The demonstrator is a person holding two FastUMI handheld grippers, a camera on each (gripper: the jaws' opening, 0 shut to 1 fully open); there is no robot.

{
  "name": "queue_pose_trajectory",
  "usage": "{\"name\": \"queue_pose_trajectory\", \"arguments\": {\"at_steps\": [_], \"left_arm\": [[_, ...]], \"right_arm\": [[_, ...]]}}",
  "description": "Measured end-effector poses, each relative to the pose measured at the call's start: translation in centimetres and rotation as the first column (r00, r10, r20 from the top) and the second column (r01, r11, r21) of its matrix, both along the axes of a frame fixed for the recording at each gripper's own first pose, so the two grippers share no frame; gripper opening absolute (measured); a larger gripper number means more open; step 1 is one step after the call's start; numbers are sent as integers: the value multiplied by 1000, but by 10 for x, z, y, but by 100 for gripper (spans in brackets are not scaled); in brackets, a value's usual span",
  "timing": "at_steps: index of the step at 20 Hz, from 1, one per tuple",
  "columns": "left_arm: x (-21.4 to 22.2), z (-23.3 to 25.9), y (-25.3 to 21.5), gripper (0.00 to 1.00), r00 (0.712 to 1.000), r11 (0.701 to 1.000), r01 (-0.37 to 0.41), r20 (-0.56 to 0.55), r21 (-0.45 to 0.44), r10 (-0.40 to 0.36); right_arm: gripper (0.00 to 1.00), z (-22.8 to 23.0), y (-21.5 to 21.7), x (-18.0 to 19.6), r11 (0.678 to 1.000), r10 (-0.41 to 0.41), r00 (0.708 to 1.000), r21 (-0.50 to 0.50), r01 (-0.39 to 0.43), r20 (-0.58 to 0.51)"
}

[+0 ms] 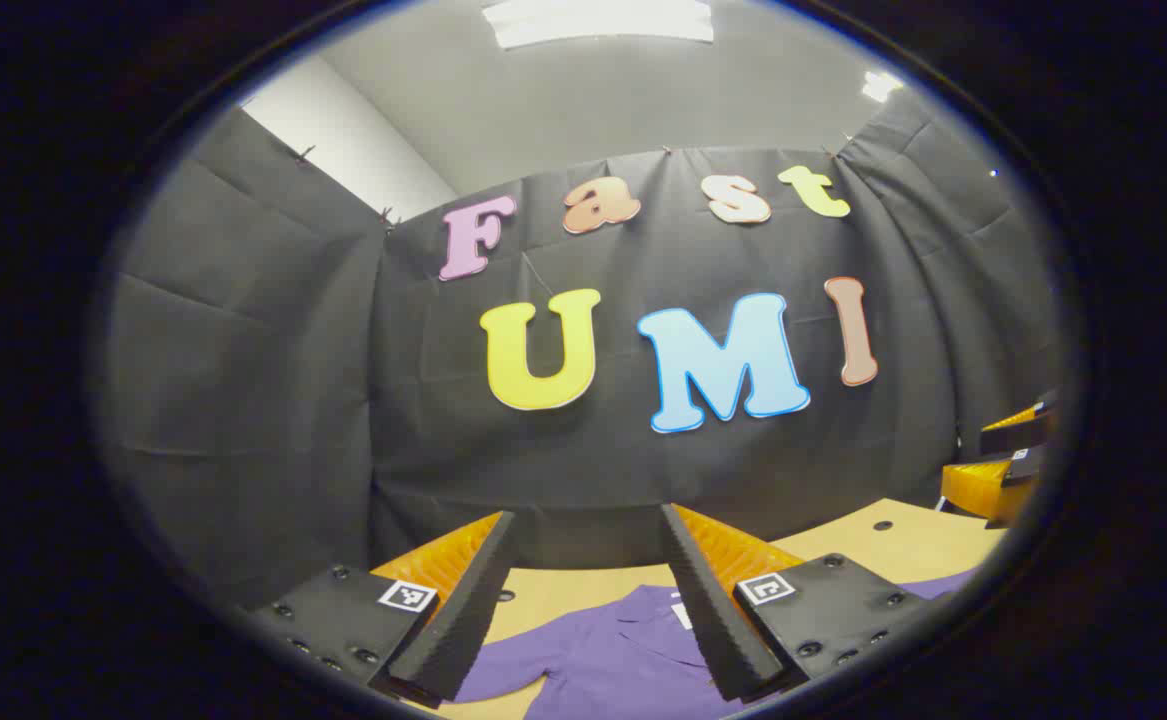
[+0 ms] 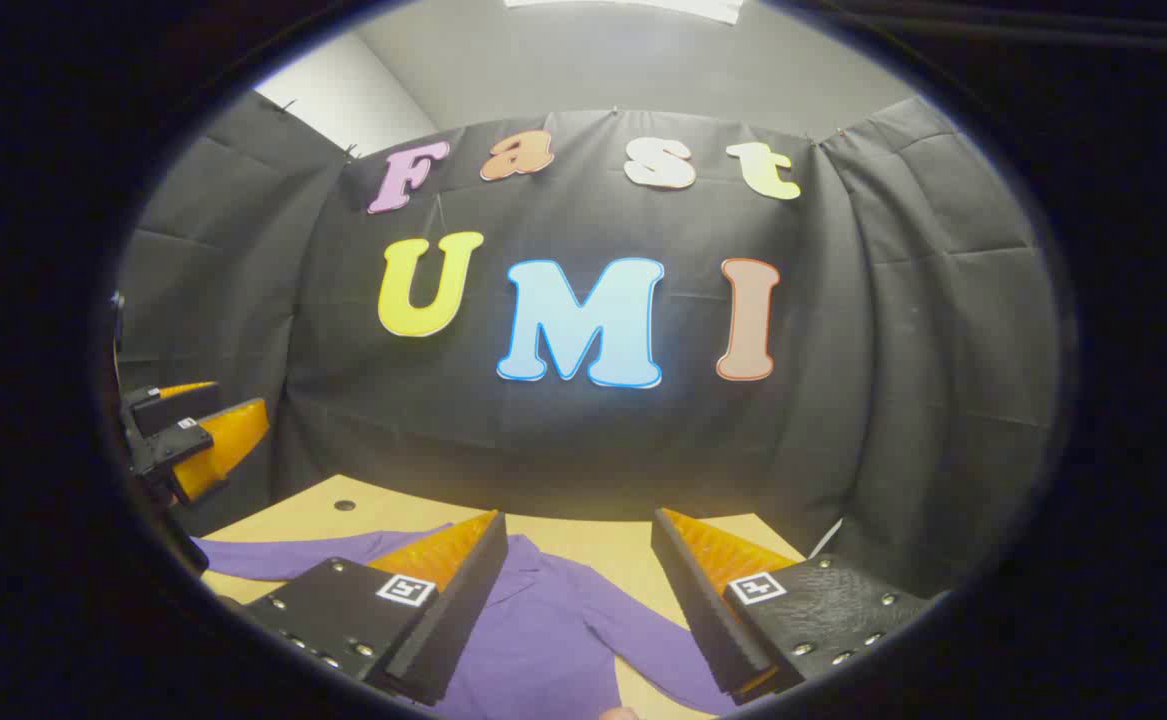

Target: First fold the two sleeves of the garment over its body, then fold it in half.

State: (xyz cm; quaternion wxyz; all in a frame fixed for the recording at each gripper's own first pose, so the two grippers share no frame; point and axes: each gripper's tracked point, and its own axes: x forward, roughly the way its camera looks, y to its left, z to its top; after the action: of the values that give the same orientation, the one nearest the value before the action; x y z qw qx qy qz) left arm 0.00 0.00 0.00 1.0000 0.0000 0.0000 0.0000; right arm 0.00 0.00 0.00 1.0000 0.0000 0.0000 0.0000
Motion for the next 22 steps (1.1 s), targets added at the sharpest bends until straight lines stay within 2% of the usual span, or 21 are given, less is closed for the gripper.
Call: {"name": "queue_pose_trajectory", "arguments": {"at_steps": [6,14,19,22], "left_arm": [[8,1,2,96,1000,1000,1,7,-5,-1],[4,4,8,96,1000,1000,-3,16,-10,3],[5,-7,10,96,1000,1000,-9,-13,-21,9],[6,-15,12,96,999,1000,-21,-43,-22,20]], "right_arm": [[92,-3,-14,-1,999,-44,999,-25,43,-7],[92,-3,-17,1,998,-65,998,9,65,-12],[91,-27,-36,2,991,-135,988,-18,134,-72],[91,-55,-57,2,980,-196,969,-9,197,-152]]}}
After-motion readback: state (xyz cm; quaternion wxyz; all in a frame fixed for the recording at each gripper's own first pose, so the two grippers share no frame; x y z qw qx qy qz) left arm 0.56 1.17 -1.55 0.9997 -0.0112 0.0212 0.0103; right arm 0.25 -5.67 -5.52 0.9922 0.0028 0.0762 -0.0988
